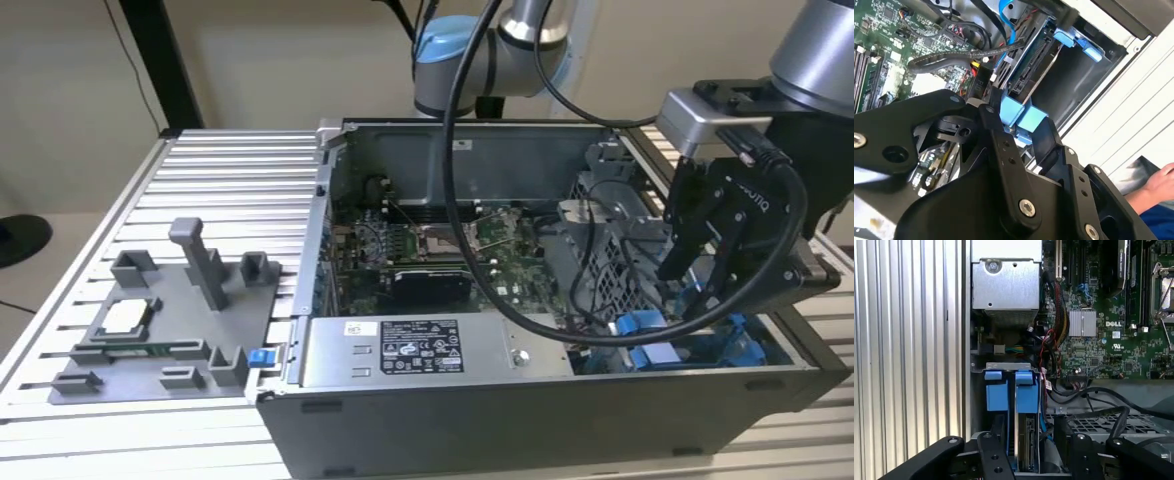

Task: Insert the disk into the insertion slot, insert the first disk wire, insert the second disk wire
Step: 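Insert the disk into the insertion slot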

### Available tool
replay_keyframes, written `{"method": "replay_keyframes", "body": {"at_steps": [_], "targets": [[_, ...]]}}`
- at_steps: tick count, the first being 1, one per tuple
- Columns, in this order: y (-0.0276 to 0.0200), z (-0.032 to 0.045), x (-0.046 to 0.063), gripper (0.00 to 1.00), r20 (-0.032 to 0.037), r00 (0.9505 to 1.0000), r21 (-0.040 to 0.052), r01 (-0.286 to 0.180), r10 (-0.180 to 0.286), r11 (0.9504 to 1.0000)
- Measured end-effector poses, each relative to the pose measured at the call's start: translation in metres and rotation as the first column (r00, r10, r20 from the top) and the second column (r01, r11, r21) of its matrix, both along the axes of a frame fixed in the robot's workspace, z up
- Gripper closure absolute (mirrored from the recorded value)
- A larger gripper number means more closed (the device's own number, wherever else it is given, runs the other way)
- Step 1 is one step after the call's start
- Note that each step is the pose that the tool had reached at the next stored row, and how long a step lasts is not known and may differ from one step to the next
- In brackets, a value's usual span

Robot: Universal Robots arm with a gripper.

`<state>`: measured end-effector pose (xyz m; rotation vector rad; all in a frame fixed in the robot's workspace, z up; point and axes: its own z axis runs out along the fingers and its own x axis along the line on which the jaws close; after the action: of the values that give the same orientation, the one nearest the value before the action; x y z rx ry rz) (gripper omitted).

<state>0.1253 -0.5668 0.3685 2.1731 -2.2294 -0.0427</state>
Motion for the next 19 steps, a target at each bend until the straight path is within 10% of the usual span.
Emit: {"method": "replay_keyframes", "body": {"at_steps": [3, 4, 10, 19], "targets": [[0.0, 0.0011, 0.0, 1.0, 0.0, 1.0, 0.0001, 0.0, 0.0, 1.0], [0.0, 0.0032, 0.0, 0.0, 0.0, 1.0, 0.0001, 0.0, 0.0, 1.0], [0.0, 0.0276, 0.0, 0.0, -0.0003, 1.0, 0.0001, 0.003, -0.003, 1.0], [0.0024, 0.03, 0.007, 0.0, -0.0001, 1.0, 0.0003, 0.002, -0.002, 1.0]]}}
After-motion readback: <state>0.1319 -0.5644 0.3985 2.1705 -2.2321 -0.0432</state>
